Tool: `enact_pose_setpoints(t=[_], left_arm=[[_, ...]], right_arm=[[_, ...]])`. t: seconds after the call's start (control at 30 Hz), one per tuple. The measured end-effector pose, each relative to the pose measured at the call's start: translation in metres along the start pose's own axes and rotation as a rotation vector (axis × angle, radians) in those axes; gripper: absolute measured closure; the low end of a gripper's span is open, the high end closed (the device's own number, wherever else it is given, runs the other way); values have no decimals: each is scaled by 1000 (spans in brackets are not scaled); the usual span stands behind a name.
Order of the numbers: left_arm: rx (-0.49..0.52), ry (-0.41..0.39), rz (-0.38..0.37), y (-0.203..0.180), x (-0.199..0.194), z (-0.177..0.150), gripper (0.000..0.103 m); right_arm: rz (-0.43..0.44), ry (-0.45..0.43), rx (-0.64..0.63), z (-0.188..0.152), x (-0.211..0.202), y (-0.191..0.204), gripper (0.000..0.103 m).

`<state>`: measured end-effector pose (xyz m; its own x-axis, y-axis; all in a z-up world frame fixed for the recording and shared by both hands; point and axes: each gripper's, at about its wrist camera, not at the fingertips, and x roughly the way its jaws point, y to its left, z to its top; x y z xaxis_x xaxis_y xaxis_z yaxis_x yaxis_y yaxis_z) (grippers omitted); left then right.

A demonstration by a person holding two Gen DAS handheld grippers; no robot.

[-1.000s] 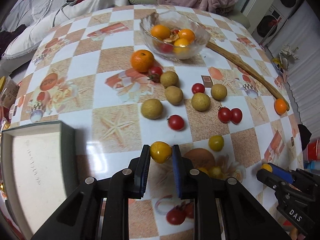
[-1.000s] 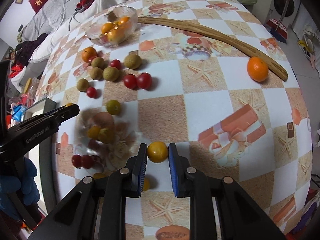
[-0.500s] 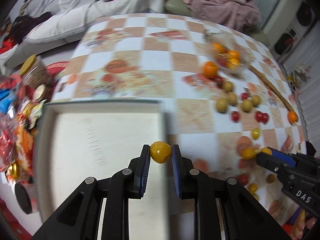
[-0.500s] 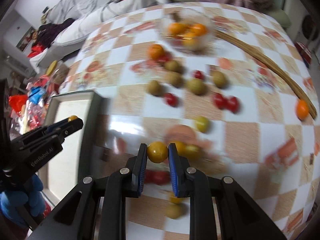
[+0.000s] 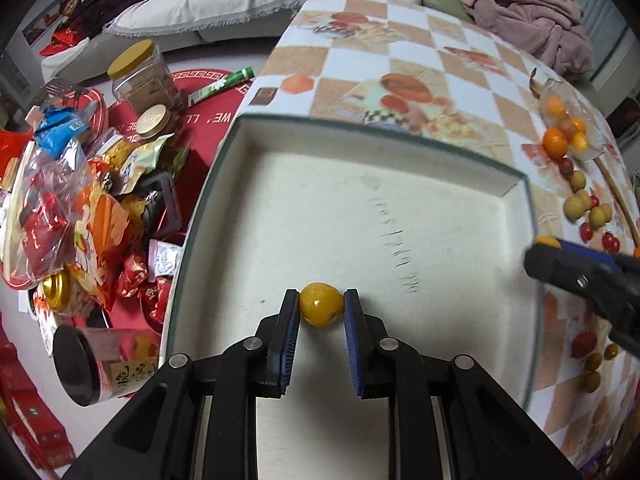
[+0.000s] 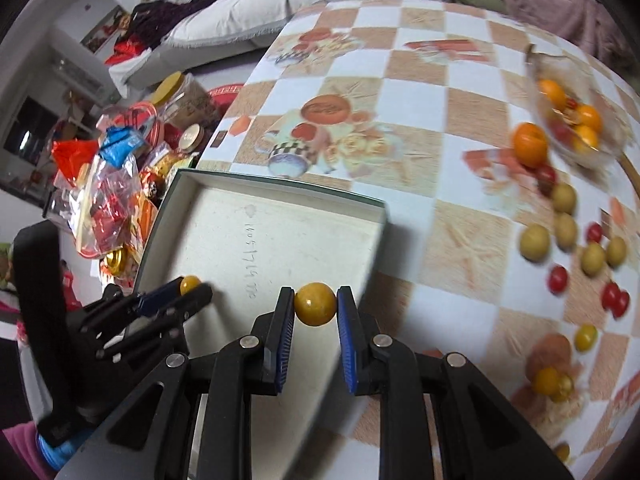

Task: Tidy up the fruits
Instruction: 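Carry the yellow tomatoes into the white tray and open both tools, then grasp a red cherry tomato with the left tool while the right grasps a yellow one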

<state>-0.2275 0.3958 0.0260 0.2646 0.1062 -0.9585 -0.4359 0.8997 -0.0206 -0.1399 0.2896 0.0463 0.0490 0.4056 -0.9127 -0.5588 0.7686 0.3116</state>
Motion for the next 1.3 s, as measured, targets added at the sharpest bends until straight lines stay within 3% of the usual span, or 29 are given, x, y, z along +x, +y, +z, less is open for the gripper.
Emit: enact_pose_setpoints(t=[0.27,0.33,0.37,0.4,0.47,0.53,0.57,0.63,0.87,1.3], left_arm=[[34,-13,5,-1,1,-4,78],[26,-11,3,1,1,-4,54],[19,-12,4,3,1,-5,29],[8,-32,12,5,-2,-6,24],[11,-52,15,8,-3,-7,24],[9,-29,27,9,0,-7,24],[6,-22,21,10,1,-7,24],[5,-19,21,9,1,-7,24],[35,-34,7,-5,-9,1,24],[214,-108,-102,-104,-40,23,24]], right_arm=[[-63,91,-74,13,37,13,79],[-73,108,-78,12,43,14,79],[-75,103,-83,13,42,15,77],[-72,103,-88,14,42,15,70],[-56,96,-89,15,41,16,58],[-48,78,-88,16,37,17,40],[-40,64,-86,18,34,18,36],[-21,32,-76,19,25,18,18],[-57,-69,-14,9,-15,-4,17],[-196,-65,249,-63,-66,-122,17]])
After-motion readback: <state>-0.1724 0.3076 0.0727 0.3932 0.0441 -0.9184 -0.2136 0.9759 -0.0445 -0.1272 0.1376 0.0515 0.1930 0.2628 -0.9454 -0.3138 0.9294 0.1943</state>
